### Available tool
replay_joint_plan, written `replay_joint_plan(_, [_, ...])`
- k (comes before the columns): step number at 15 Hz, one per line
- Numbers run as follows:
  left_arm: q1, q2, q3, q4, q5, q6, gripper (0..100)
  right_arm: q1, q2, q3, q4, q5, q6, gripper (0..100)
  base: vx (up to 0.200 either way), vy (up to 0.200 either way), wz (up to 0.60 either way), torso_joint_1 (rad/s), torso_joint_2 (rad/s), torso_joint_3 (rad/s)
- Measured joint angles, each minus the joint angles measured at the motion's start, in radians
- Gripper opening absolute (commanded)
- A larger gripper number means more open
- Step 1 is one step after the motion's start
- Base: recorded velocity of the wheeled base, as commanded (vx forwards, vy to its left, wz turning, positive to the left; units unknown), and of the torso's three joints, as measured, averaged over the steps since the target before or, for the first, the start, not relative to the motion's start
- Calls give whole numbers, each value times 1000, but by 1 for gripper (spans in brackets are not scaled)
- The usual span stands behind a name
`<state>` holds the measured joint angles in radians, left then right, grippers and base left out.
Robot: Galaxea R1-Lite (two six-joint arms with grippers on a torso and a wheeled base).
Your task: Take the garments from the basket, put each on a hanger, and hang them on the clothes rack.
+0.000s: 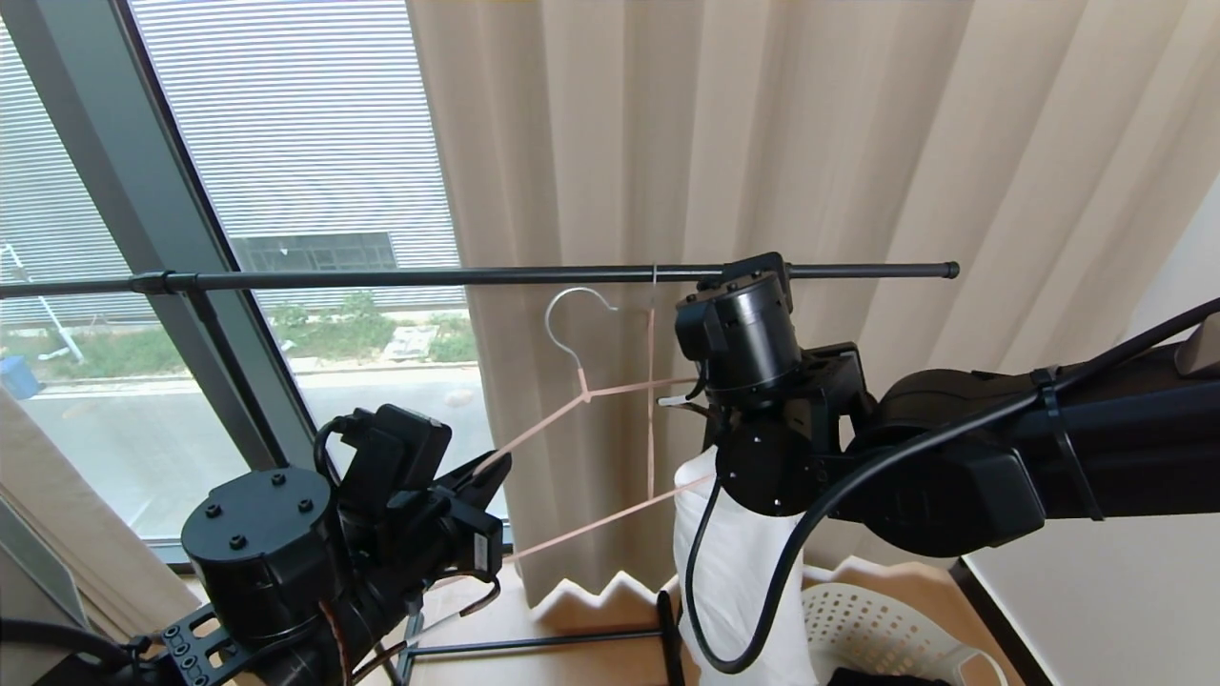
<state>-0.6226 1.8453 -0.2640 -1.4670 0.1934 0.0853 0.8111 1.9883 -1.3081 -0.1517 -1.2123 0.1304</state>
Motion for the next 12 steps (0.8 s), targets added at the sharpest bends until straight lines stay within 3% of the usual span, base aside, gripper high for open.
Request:
replay_joint_plan(8, [-34, 54, 35, -99, 0, 17, 0, 62, -1, -52, -2, 5, 52, 0, 0, 0, 0, 0, 0, 0])
replay_joint_plan(12, [-39, 93, 56, -104, 0, 37, 0, 99, -10, -59, -17, 7, 64, 0, 0, 0, 0, 0, 0, 0])
